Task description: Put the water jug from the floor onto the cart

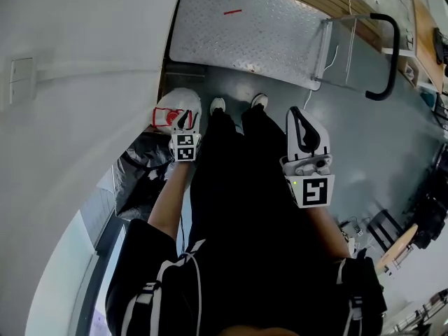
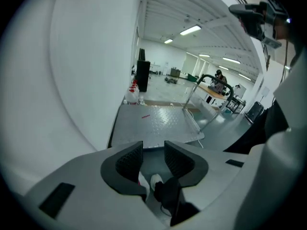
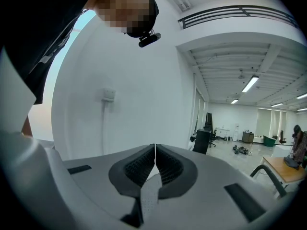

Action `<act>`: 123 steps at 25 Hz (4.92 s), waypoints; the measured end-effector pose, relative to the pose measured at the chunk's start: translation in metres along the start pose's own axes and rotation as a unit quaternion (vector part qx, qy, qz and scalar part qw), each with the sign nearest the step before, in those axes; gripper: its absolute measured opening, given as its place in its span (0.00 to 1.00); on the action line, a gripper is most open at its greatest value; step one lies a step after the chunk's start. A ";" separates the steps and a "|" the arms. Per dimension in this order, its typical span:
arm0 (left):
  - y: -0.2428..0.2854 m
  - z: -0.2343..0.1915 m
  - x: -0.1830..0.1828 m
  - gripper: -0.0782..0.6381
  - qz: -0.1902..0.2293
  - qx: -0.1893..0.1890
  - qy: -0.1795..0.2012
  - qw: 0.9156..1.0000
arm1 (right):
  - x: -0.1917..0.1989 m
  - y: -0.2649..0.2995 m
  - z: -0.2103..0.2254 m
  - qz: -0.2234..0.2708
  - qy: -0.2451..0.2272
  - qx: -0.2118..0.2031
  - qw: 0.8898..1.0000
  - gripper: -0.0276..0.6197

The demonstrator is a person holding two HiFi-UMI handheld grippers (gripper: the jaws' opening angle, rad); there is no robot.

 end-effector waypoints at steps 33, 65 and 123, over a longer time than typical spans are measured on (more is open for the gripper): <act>0.125 -0.042 0.187 0.31 -0.209 0.023 -0.118 0.971 | 0.105 0.020 -0.028 -0.081 -0.021 -0.051 0.995 0.07; 0.023 -0.066 0.144 0.19 -0.274 0.023 -0.144 0.951 | 0.010 -0.006 -0.012 -0.044 0.000 0.013 0.999 0.07; 0.184 0.107 -0.264 0.19 -0.158 0.015 -0.116 0.981 | 0.046 -0.024 0.330 0.075 0.130 0.099 0.984 0.07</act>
Point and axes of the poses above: the fingertips, and each gripper's own axes: y forward along the fingers, z to its right, x out of its underside, the point moved 3 cm from there along -y, backward along the fingers, and after that the axes turned 1 degree about y, right-handed, at the moved point
